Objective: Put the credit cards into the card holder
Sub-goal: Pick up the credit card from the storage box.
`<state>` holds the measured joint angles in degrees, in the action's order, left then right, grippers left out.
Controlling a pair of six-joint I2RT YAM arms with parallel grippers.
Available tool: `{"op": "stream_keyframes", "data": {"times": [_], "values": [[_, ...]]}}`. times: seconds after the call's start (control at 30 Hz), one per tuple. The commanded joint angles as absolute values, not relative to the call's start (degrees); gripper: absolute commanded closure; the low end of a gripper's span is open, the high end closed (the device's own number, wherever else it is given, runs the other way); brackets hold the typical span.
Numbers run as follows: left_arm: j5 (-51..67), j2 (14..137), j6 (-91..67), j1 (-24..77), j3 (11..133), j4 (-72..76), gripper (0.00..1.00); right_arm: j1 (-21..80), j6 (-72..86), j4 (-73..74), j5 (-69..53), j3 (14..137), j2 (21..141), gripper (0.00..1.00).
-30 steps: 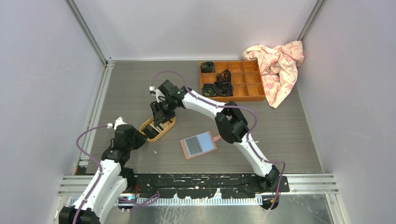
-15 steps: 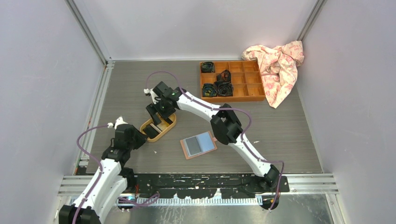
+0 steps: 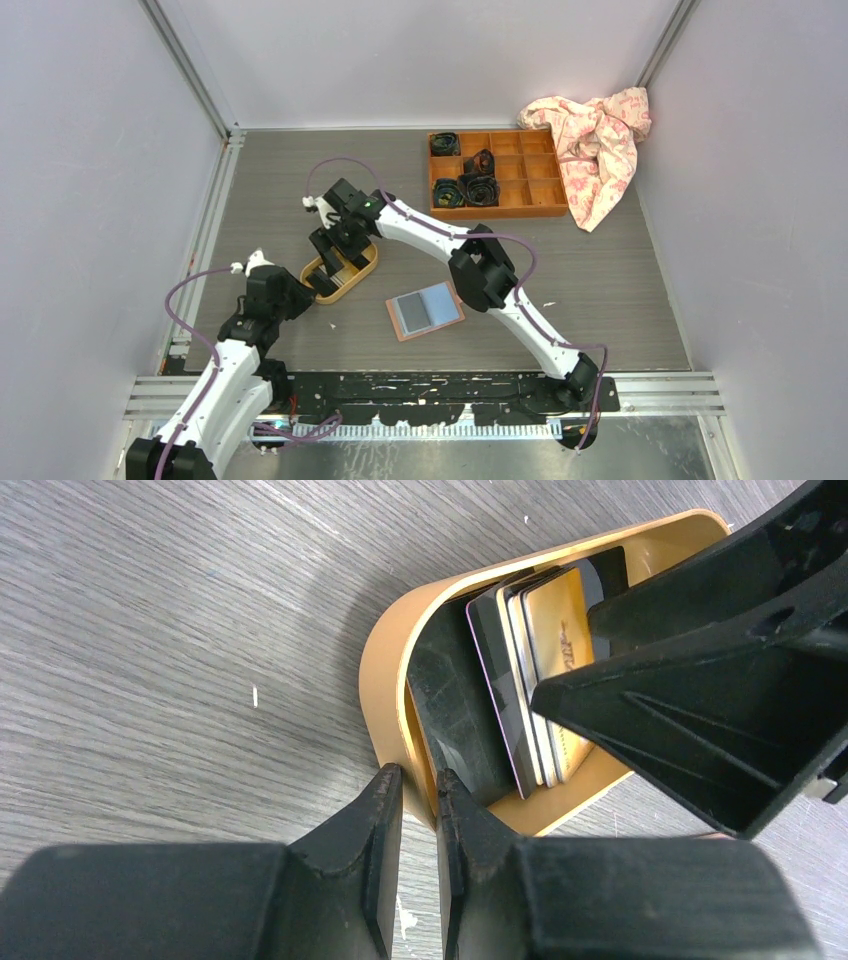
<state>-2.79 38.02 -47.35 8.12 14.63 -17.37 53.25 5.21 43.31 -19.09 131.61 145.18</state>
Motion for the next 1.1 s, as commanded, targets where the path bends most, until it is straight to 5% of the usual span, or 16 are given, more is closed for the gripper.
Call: {"op": "stream_keyframes", "data": {"times": [0.0, 1.07], "values": [[-1.1, 37.8, -46.5, 8.1, 14.6, -14.0, 0.82, 53.9, 7.7, 44.6, -26.3, 132.3, 145.5, 0.29], [-0.8, 38.1, -46.6, 8.1, 14.6, -13.5, 0.82, 48.8, 19.8, 38.3, -40.2, 130.8, 147.8, 0.51]]}}
